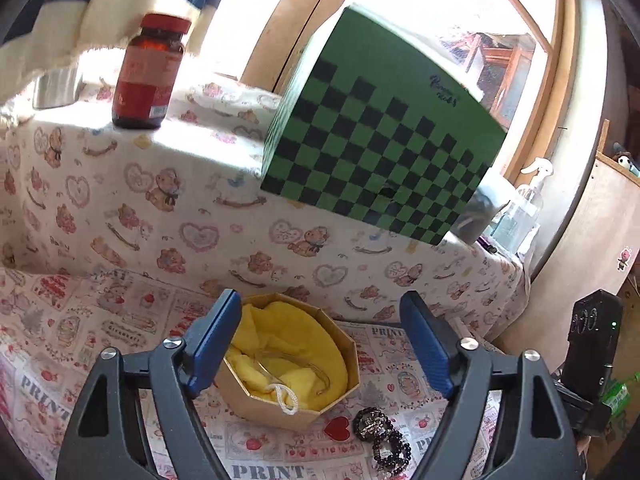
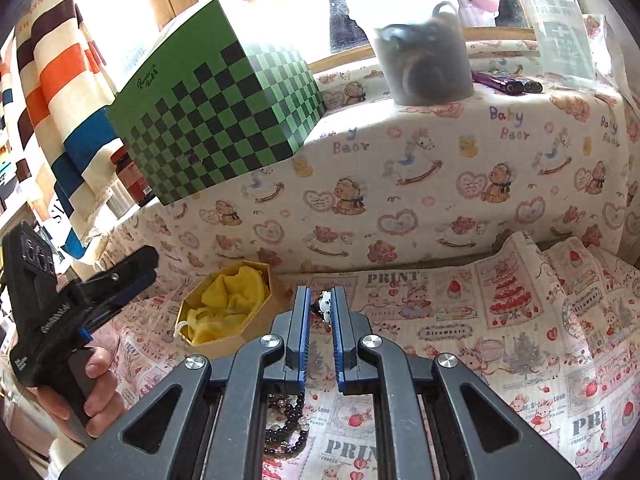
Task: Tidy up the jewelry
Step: 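Open the right tool over the yellow cloth to drop the piece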
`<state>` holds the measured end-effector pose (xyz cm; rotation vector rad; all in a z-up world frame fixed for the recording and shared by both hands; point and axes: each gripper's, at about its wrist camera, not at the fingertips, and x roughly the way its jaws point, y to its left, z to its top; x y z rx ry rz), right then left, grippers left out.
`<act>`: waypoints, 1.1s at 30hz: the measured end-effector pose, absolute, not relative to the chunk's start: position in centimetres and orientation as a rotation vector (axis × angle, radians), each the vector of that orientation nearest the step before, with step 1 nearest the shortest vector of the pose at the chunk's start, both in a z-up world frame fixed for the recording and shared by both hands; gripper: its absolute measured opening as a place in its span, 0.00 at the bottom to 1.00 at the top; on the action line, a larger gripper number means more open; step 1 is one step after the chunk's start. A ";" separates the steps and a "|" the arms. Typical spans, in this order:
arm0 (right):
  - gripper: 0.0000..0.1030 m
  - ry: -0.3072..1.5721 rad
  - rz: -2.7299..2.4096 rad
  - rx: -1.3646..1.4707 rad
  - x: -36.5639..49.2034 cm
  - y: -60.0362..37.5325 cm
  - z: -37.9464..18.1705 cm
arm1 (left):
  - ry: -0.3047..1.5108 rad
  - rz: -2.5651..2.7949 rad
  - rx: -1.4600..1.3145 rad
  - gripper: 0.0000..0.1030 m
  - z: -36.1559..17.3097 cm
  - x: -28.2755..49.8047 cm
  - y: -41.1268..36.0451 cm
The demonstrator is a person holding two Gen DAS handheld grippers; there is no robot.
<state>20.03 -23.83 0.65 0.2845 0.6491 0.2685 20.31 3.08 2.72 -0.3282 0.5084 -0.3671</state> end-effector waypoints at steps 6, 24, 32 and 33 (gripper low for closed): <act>0.11 0.623 0.323 0.231 19.0 -22.1 1.4 | 0.440 -0.314 -0.265 0.90 5.4 15.5 3.9; 0.14 0.737 0.439 0.269 23.4 -13.5 1.6 | 0.351 -0.016 -0.241 0.99 6.6 13.3 8.1; 0.64 0.706 0.342 0.289 22.9 -14.3 2.7 | 0.264 0.018 -0.197 0.99 7.8 11.8 8.6; 0.64 0.703 0.328 0.274 22.4 -14.7 2.9 | 0.258 0.031 -0.183 0.99 7.9 11.7 8.5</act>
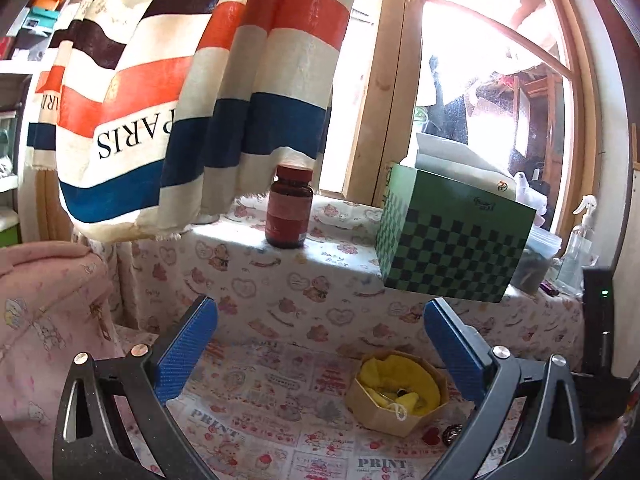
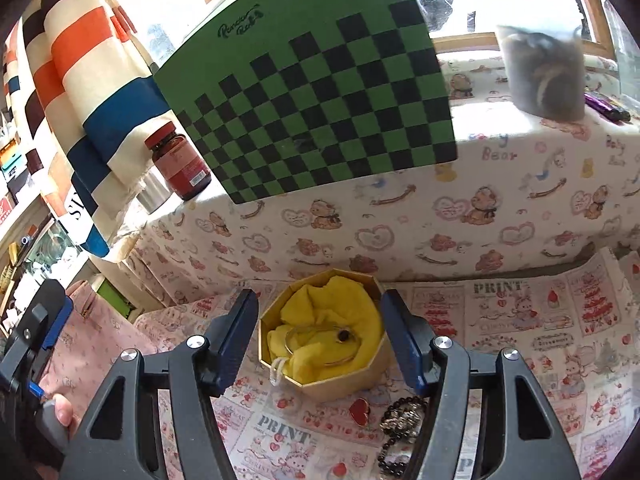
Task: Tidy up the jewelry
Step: 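Open the right tool over the yellow cloth to drop the piece, then close the right tool on the black bead bracelet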
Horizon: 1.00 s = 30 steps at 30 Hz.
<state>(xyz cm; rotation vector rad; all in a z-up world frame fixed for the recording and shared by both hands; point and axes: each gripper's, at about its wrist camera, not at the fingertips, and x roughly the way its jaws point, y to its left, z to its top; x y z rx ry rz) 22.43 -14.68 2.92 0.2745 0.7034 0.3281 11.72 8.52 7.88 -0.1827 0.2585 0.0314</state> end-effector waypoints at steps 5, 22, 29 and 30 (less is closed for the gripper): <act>0.79 0.608 0.262 0.105 18.0 -16.4 3.8 | 0.255 -0.013 -0.177 0.99 8.3 11.0 7.7; 0.80 0.667 0.256 0.264 17.3 -22.2 0.6 | 0.309 0.015 -0.158 0.99 5.7 11.5 4.2; 0.80 0.684 0.249 0.245 17.5 -21.8 0.1 | 0.336 0.040 -0.119 0.99 4.5 12.3 3.4; 0.80 0.687 0.248 0.238 17.5 -21.6 0.0 | 0.330 0.048 -0.109 0.99 4.5 12.3 3.3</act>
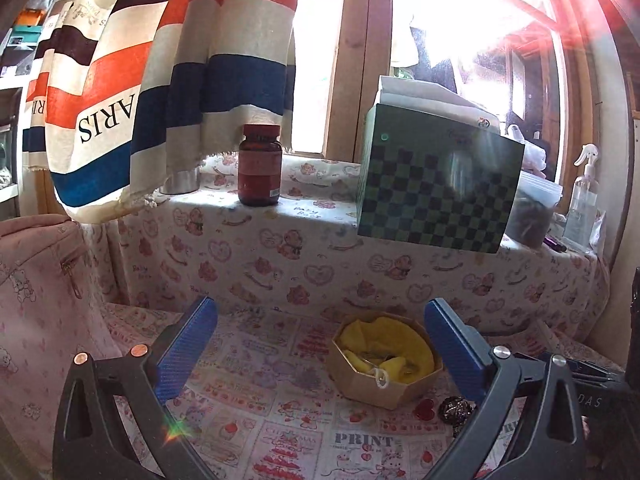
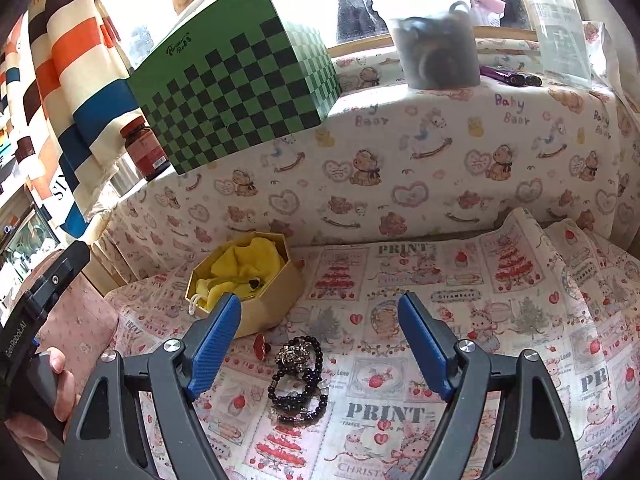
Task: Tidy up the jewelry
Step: 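Close the right tool on the black bead bracelet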
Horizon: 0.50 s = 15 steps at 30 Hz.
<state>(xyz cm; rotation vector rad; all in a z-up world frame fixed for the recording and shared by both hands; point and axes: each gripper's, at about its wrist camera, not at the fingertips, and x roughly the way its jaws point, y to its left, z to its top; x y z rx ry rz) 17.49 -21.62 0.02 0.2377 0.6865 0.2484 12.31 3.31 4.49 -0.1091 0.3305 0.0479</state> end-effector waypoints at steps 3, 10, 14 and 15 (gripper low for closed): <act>0.80 0.704 0.264 0.202 17.5 -20.8 -0.2 | 0.302 0.086 -0.083 0.99 4.5 12.1 3.2; 0.68 0.780 0.327 0.099 18.3 -18.2 -0.9 | 0.327 0.047 -0.158 0.99 4.7 12.2 4.2; 0.42 0.860 0.357 0.082 19.8 -17.0 -2.8 | 0.334 0.064 -0.150 0.99 4.4 12.5 4.2; 0.39 0.882 0.363 0.099 20.1 -17.0 -3.3 | 0.336 0.065 -0.138 0.99 4.4 12.6 4.0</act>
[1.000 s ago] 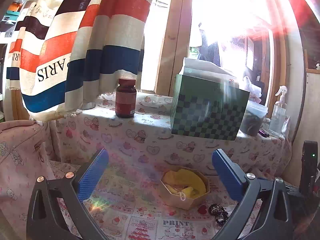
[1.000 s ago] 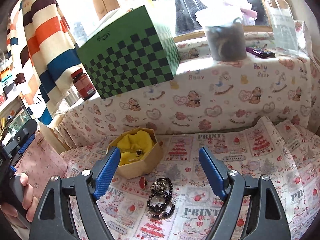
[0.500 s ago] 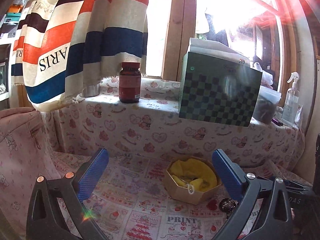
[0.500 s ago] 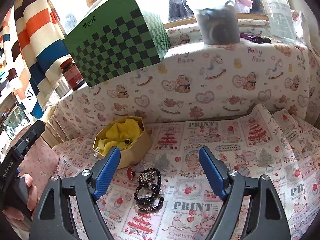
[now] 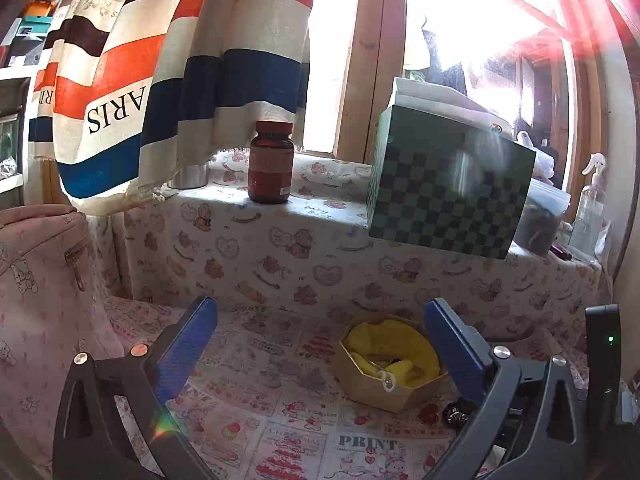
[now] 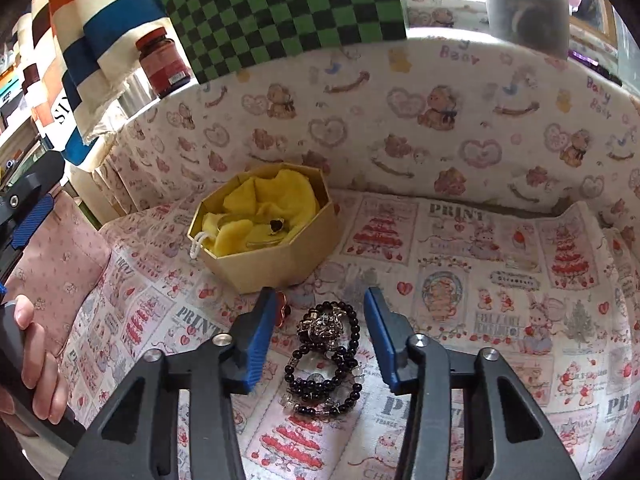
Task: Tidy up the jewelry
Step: 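Close the right tool on the black bead bracelet, then lift the black bead bracelet with the right tool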
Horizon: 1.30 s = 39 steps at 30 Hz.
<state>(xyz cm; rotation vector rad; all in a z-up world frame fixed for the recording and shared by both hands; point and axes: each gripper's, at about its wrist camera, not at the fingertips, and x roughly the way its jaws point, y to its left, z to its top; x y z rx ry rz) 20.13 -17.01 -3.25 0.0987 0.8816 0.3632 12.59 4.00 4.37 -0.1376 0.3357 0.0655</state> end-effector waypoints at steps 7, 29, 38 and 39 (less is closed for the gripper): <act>0.27 0.888 0.345 0.126 20.5 -17.2 -4.6 | 0.365 -0.006 -0.156 0.99 4.3 12.6 3.5; 0.05 0.847 0.356 0.089 19.0 -17.5 -2.9 | 0.360 0.024 -0.142 0.99 4.1 12.8 3.6; 0.22 0.893 0.395 0.041 19.1 -15.7 -3.8 | 0.359 0.029 -0.142 0.99 4.2 12.8 3.7; 0.27 0.889 0.395 0.041 19.1 -15.6 -3.8 | 0.359 0.029 -0.144 0.99 4.2 12.8 3.8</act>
